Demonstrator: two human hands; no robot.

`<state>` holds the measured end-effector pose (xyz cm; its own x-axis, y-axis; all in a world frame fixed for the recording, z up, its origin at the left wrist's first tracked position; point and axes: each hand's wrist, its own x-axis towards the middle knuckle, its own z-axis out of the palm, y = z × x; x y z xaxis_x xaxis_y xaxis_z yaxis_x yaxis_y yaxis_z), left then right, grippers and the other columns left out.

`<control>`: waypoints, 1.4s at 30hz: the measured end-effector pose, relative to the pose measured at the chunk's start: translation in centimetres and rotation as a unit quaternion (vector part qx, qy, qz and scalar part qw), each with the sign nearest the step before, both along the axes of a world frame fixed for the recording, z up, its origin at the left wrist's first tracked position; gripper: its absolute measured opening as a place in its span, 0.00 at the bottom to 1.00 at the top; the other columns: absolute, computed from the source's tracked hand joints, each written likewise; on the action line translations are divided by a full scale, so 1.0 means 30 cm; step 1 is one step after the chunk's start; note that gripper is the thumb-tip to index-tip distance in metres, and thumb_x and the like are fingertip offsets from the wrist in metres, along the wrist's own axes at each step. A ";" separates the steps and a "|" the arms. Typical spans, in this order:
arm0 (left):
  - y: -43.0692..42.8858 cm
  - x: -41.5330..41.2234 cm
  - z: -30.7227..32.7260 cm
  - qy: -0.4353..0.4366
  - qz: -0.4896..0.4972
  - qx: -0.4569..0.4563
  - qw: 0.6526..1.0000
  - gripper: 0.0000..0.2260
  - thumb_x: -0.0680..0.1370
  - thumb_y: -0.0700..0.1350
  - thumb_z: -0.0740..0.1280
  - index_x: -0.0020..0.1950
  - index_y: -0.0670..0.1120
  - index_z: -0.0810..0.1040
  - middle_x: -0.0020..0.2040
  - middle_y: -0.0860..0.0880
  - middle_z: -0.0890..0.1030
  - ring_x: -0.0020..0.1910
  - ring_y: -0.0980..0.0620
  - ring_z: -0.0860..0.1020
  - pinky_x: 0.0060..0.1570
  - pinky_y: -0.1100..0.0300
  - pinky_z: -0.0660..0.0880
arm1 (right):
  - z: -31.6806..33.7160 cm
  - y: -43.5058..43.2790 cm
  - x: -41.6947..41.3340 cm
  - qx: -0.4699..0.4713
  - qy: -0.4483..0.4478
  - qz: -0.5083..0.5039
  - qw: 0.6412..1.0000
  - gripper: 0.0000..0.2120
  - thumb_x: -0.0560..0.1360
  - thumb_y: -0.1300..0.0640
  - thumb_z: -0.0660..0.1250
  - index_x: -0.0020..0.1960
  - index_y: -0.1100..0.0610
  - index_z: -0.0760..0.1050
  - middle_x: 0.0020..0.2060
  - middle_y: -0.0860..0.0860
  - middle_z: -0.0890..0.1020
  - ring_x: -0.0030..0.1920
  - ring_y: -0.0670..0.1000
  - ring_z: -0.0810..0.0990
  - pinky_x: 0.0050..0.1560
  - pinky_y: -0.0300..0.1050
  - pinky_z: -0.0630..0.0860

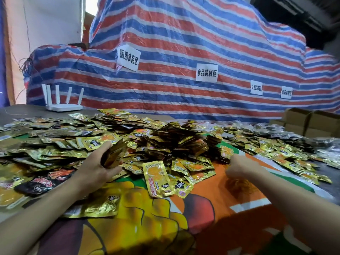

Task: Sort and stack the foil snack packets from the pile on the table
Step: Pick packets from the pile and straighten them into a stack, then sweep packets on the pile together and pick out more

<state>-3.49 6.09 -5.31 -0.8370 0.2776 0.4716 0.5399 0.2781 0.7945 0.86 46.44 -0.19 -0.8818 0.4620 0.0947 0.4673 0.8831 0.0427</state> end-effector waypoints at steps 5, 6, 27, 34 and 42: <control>-0.010 -0.015 -0.007 -0.008 -0.009 0.015 1.000 0.17 0.73 0.32 0.74 0.57 0.47 0.76 0.45 0.47 0.83 0.44 0.50 0.82 0.46 0.49 0.77 | 0.028 0.036 0.048 -0.022 -0.068 -0.012 0.997 0.07 0.75 0.63 0.62 0.39 0.58 0.70 0.34 0.51 0.76 0.32 0.48 0.75 0.24 0.36 0.69; -0.011 -0.018 -0.009 -0.008 -0.012 0.015 1.000 0.17 0.73 0.32 0.74 0.56 0.48 0.76 0.44 0.47 0.83 0.44 0.50 0.83 0.46 0.49 0.77 | 0.027 0.040 0.055 -0.011 -0.068 -0.011 0.998 0.07 0.76 0.64 0.61 0.40 0.58 0.70 0.34 0.51 0.76 0.31 0.48 0.74 0.22 0.36 0.67; -0.020 -0.023 -0.005 0.005 -0.010 0.003 1.000 0.14 0.73 0.33 0.75 0.53 0.46 0.77 0.43 0.45 0.82 0.46 0.41 0.81 0.54 0.34 0.76 | 0.046 0.042 -0.026 -0.073 0.097 0.043 0.992 0.07 0.74 0.71 0.62 0.47 0.66 0.78 0.39 0.59 0.81 0.38 0.58 0.81 0.33 0.48 0.73; -0.009 -0.004 0.013 0.008 -0.017 0.014 1.000 0.16 0.67 0.43 0.74 0.52 0.43 0.76 0.42 0.46 0.82 0.43 0.42 0.81 0.50 0.38 0.76 | 0.044 0.008 -0.030 -0.077 0.082 0.045 0.993 0.06 0.74 0.69 0.65 0.48 0.67 0.80 0.43 0.62 0.84 0.37 0.57 0.80 0.34 0.48 0.75; -0.006 -0.009 0.026 -0.012 0.019 0.103 0.994 0.15 0.65 0.45 0.73 0.48 0.38 0.81 0.45 0.37 0.83 0.47 0.36 0.81 0.53 0.38 0.78 | 0.067 -0.273 -0.097 -0.118 0.149 0.174 0.966 0.06 0.73 0.64 0.67 0.42 0.61 0.83 0.39 0.56 0.84 0.38 0.53 0.82 0.34 0.45 0.78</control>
